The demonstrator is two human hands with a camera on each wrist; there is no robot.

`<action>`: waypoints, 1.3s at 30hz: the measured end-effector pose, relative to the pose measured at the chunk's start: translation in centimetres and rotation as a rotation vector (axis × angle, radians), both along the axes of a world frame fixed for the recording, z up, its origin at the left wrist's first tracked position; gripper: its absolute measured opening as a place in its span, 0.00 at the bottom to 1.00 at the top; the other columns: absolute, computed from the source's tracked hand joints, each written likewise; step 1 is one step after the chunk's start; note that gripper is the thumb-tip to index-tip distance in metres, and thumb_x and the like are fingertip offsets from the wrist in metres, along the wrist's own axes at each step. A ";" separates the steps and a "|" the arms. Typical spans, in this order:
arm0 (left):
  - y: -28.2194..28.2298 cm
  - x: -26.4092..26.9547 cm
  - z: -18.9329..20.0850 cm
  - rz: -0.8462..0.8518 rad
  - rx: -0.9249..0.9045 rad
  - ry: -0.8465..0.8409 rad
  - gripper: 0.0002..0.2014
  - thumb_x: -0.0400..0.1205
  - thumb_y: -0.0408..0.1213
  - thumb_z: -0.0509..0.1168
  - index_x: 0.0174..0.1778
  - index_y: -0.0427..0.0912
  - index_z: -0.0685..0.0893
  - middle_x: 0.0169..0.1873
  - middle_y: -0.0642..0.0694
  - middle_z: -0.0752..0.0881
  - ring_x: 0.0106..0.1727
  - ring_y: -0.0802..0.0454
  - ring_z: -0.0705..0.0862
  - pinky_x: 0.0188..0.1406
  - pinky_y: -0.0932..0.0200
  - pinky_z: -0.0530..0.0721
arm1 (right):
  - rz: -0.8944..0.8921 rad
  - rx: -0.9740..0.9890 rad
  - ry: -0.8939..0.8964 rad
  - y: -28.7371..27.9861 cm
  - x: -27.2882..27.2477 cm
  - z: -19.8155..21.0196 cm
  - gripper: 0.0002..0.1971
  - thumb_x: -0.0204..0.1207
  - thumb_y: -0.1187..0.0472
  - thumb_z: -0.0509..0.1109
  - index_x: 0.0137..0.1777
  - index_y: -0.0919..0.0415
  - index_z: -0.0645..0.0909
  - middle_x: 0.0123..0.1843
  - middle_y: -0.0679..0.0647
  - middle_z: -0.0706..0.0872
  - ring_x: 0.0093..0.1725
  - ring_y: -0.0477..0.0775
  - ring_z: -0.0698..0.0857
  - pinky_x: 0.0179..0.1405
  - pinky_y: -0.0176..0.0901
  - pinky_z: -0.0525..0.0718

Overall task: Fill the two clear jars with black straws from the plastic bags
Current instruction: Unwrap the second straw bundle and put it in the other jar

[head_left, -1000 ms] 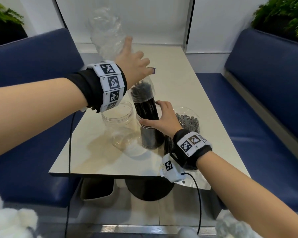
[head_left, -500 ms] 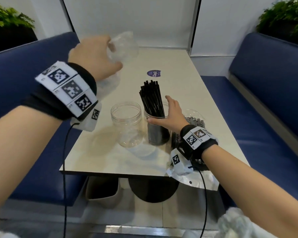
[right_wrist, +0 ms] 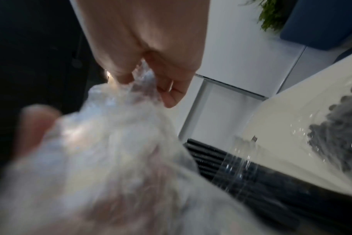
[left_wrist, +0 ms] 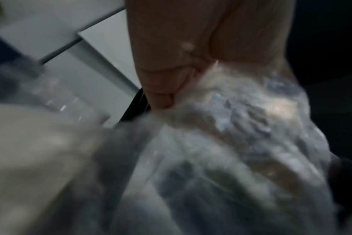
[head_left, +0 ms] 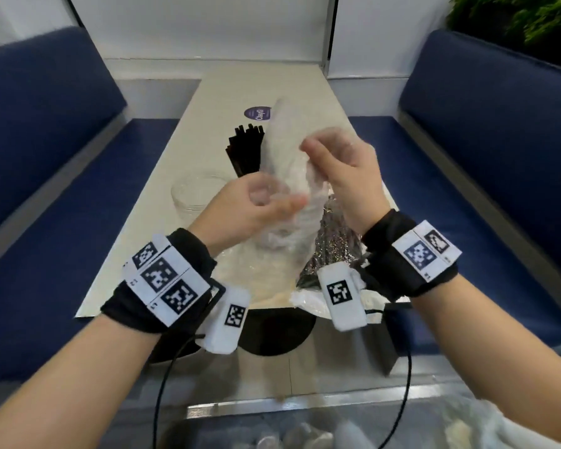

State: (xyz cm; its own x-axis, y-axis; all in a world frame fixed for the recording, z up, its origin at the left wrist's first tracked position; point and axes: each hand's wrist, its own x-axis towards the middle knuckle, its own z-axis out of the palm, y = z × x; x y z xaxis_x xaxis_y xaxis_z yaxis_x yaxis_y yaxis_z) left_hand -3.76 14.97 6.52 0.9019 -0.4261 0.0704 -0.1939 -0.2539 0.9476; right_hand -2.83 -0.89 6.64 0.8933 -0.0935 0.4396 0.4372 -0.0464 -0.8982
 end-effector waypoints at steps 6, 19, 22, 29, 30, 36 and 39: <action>-1.0 -1.6 -6.3 0.051 -0.047 0.204 0.05 0.73 0.32 0.74 0.38 0.45 0.85 0.40 0.44 0.90 0.38 0.53 0.89 0.41 0.61 0.88 | -0.218 0.124 0.058 -4.3 1.4 0.5 0.10 0.82 0.65 0.61 0.38 0.61 0.77 0.13 0.48 0.77 0.12 0.45 0.72 0.14 0.33 0.70; -0.7 -1.0 -9.2 0.248 -0.041 0.128 0.05 0.83 0.39 0.62 0.44 0.51 0.83 0.45 0.45 0.86 0.27 0.56 0.80 0.24 0.58 0.80 | -0.247 -0.481 1.049 -9.1 4.5 -11.4 0.48 0.59 0.42 0.80 0.71 0.72 0.66 0.65 0.63 0.80 0.57 0.59 0.83 0.48 0.47 0.83; -1.6 -0.8 -9.6 0.268 -0.027 0.088 0.04 0.83 0.38 0.62 0.50 0.52 0.78 0.44 0.44 0.83 0.27 0.55 0.82 0.27 0.55 0.83 | -0.160 -0.374 1.057 -8.4 4.6 -11.0 0.23 0.61 0.53 0.82 0.50 0.68 0.80 0.44 0.59 0.86 0.36 0.53 0.83 0.29 0.40 0.79; -3.7 -0.1 -9.0 0.223 0.005 -0.104 0.22 0.84 0.32 0.59 0.54 0.72 0.74 0.46 0.54 0.83 0.26 0.55 0.86 0.28 0.61 0.88 | -0.166 -0.012 0.990 -8.9 3.8 -12.0 0.47 0.38 0.59 0.85 0.61 0.74 0.76 0.55 0.67 0.86 0.52 0.66 0.87 0.54 0.61 0.87; -4.0 0.3 -9.3 0.215 0.000 -0.092 0.19 0.85 0.31 0.58 0.50 0.67 0.78 0.49 0.51 0.84 0.27 0.58 0.85 0.27 0.61 0.88 | -0.176 0.021 0.964 -9.2 3.3 -11.8 0.46 0.41 0.62 0.86 0.63 0.73 0.73 0.53 0.65 0.86 0.50 0.64 0.86 0.48 0.57 0.89; -7.6 3.3 -11.4 0.245 0.040 0.009 0.08 0.84 0.33 0.60 0.55 0.46 0.80 0.45 0.43 0.79 0.33 0.55 0.80 0.35 0.58 0.85 | -0.413 -0.049 0.688 -13.3 -0.9 -9.0 0.32 0.62 0.68 0.81 0.59 0.63 0.64 0.51 0.59 0.80 0.44 0.55 0.83 0.34 0.40 0.84; -9.7 4.4 -12.2 0.201 0.240 -0.005 0.23 0.79 0.42 0.68 0.69 0.41 0.74 0.50 0.45 0.76 0.47 0.52 0.77 0.53 0.58 0.77 | -0.564 -0.127 0.492 -15.4 -3.1 -6.6 0.29 0.63 0.69 0.80 0.55 0.61 0.63 0.46 0.46 0.77 0.43 0.40 0.79 0.36 0.32 0.79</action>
State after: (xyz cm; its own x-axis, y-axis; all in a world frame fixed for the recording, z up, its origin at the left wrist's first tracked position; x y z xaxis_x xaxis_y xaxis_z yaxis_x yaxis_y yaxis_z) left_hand 0.61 5.31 -5.71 0.9696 -0.2446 -0.0061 -0.1217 -0.5036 0.8553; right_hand -5.90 -16.30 0.01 0.8209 -0.5696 0.0409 -0.1328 -0.2600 -0.9564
